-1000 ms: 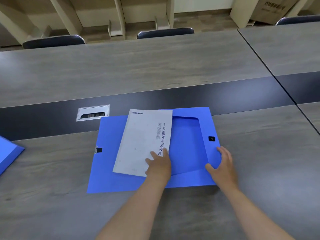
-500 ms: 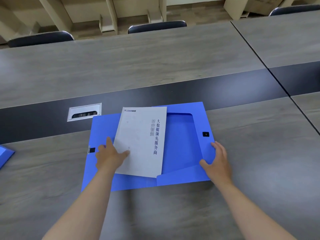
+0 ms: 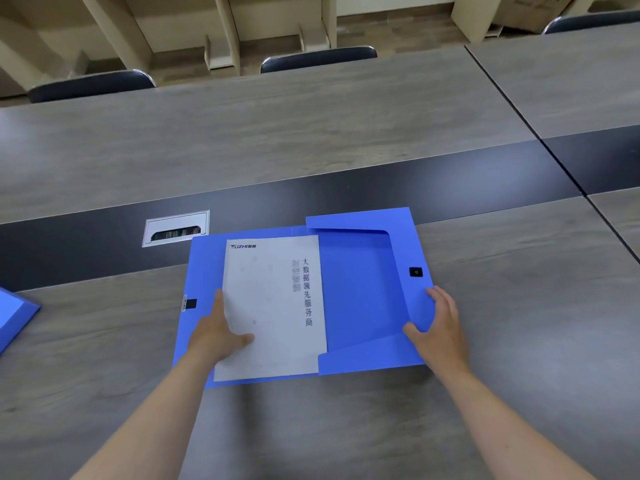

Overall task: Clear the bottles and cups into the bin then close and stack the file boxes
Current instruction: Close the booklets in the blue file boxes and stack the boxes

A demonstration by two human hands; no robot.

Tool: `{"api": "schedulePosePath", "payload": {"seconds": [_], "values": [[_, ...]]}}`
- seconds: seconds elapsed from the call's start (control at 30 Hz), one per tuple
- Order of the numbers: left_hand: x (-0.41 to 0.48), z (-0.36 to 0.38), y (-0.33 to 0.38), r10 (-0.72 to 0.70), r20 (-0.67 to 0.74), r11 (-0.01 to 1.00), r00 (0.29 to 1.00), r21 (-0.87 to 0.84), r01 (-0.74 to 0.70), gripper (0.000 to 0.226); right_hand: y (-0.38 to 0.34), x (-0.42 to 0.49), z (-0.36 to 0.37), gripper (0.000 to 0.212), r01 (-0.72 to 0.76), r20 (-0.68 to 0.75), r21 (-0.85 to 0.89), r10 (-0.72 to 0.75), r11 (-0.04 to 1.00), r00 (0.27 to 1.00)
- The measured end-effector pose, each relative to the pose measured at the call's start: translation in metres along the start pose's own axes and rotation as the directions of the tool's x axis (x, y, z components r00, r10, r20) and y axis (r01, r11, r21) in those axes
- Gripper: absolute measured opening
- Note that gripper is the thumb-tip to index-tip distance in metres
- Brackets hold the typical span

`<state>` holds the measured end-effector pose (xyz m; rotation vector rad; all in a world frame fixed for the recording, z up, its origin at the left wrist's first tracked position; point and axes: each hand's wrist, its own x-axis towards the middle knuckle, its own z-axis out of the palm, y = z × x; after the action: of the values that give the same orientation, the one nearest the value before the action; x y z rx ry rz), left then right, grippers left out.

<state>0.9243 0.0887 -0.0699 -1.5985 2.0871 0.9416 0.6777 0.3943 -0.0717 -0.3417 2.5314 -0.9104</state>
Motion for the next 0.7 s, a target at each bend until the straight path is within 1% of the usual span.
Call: {"api": "schedulePosePath", "payload": {"seconds": [0.2, 0.33, 0.5, 0.57, 0.7], "values": [[-0.011, 0.036, 0.055, 0.154, 0.060, 0.988, 0.986, -0.013, -0.153, 0.123, 0.000, 0.000, 0.000, 0.077, 0.004, 0.004, -0.012, -0.004, 1.000, 1.000], [-0.017, 0.060, 0.098, 0.238, 0.105, 0.971, 0.966, -0.057, -0.233, 0.116, 0.001, 0.000, 0.000, 0.078, -0.002, 0.006, -0.024, 0.002, 1.000, 1.000], [-0.027, 0.089, 0.133, 0.289, 0.125, 0.957, 0.949, -0.066, -0.282, 0.115, 0.001, 0.001, 0.001, 0.078, 0.006, 0.009, -0.019, -0.006, 1.000, 1.000], [-0.031, 0.101, 0.143, 0.288, 0.134, 0.957, 0.948, -0.068, -0.281, 0.115, 0.002, 0.001, 0.000, 0.079, 0.010, 0.007, -0.019, -0.010, 1.000, 1.000], [-0.030, 0.107, 0.145, 0.293, 0.114, 0.955, 0.949, -0.089, -0.284, 0.115, 0.002, 0.001, 0.000, 0.078, 0.011, 0.001, -0.034, -0.011, 0.999, 1.000]]}}
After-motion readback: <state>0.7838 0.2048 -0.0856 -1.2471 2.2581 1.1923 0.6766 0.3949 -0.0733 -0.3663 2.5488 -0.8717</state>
